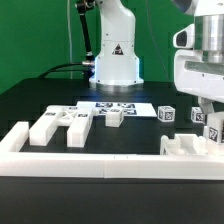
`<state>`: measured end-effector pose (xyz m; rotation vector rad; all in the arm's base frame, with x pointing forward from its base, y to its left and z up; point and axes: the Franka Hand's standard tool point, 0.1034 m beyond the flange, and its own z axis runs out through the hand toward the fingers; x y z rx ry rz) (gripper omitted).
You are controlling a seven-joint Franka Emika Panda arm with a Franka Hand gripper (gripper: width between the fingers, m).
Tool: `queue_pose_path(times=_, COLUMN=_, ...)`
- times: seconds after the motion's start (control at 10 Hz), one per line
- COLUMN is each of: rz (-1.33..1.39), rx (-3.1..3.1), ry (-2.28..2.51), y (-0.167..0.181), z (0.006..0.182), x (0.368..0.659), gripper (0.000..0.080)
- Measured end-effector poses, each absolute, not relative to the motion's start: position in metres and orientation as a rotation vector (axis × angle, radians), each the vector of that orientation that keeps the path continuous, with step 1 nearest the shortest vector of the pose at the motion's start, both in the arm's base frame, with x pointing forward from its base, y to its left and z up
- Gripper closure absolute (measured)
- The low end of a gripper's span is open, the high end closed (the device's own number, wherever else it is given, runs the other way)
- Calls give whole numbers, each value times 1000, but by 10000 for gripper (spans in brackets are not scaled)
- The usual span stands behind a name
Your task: Assemble chair
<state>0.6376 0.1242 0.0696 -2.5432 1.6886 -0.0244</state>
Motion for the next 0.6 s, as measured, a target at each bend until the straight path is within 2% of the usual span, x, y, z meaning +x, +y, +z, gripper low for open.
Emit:
queue_pose_path(times=0.1, rz=-27, rx=-2576, ry=1639, y=124, z=70, x=638, gripper=300)
queue_pose_path(times=0.2, rz=-27, rx=-2608, ry=1590, y=125, z=69, x=637, gripper=193)
queue_pose_path(times=0.3, rz=-36, rx=-2685, ry=1461, y=125, z=69, x=637, gripper=193)
queue_pose_path(times=0.4, rz=-43, rx=-2768, ry=1298, y=125, z=69, x=637, gripper=159)
queue_pose_path(times=0.6, rz=-55, rx=-2889, ry=1010, y=128, z=69, x=636, gripper=159)
